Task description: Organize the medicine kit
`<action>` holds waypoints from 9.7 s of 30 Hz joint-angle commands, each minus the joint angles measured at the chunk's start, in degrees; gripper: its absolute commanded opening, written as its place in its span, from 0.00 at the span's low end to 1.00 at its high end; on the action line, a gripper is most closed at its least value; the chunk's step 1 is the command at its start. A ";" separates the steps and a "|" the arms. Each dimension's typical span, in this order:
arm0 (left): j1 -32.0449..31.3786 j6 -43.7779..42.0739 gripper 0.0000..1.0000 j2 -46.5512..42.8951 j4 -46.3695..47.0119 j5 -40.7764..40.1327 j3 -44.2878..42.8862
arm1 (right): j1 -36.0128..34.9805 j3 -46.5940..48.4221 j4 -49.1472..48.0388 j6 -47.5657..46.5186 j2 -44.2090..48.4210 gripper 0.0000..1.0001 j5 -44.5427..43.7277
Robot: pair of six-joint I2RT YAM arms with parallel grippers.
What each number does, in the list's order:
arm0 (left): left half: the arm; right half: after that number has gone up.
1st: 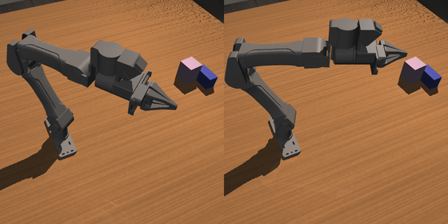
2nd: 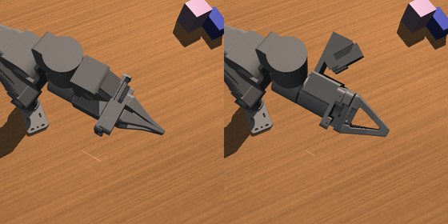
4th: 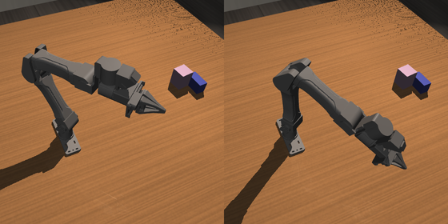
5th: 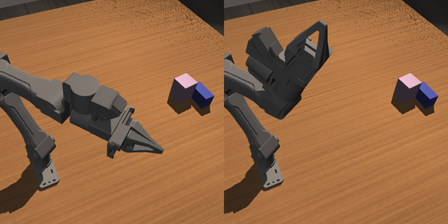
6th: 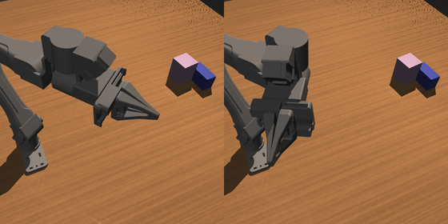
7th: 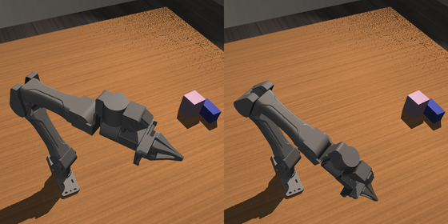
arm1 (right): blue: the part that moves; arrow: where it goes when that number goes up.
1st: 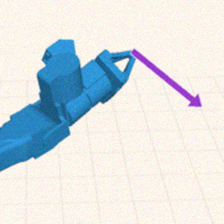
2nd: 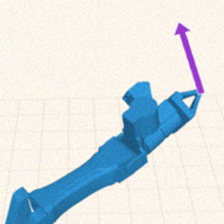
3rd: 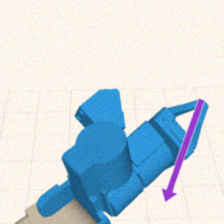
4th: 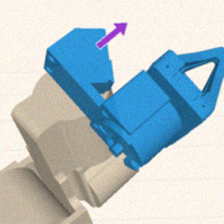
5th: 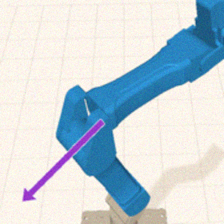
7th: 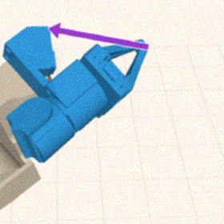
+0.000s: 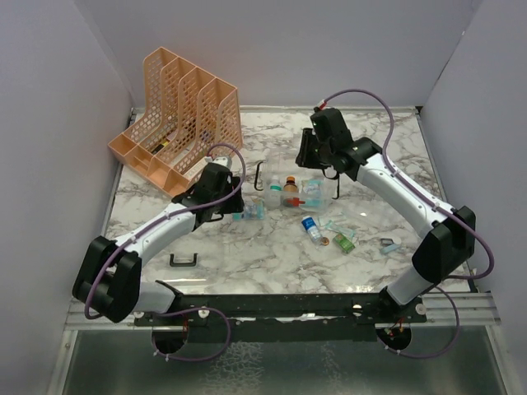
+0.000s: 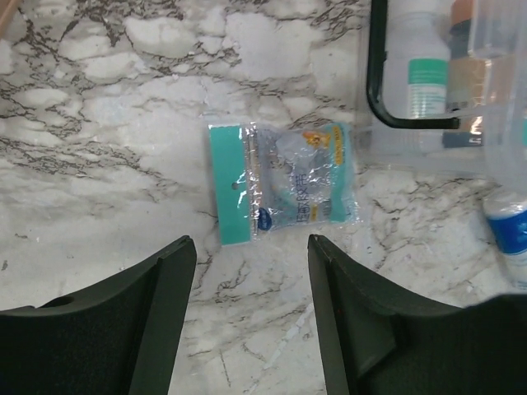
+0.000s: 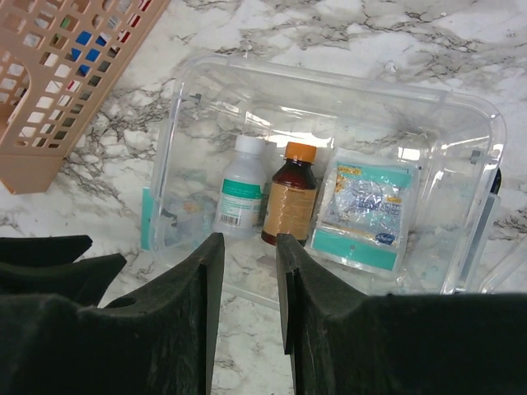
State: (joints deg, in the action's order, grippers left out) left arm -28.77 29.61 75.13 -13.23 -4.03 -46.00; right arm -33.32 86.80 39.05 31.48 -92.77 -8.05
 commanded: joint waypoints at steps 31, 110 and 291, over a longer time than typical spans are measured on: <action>1.53 2.52 0.30 19.96 1.36 9.09 -9.13 | -0.09 -10.51 -5.25 8.62 9.17 0.32 2.95; -1.11 3.12 0.01 -8.25 13.68 23.16 -9.37 | -0.24 -13.71 -22.25 10.07 10.21 0.49 32.20; -3.47 -2.88 0.99 -5.39 8.62 6.00 -2.85 | 1.07 -52.22 -32.81 1.36 18.75 0.41 5.32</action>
State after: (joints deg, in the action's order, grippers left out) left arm -31.73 26.35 69.43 -6.46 3.42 -48.31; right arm -31.83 32.84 8.73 34.61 -72.90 0.19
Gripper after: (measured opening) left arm 0.992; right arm 0.436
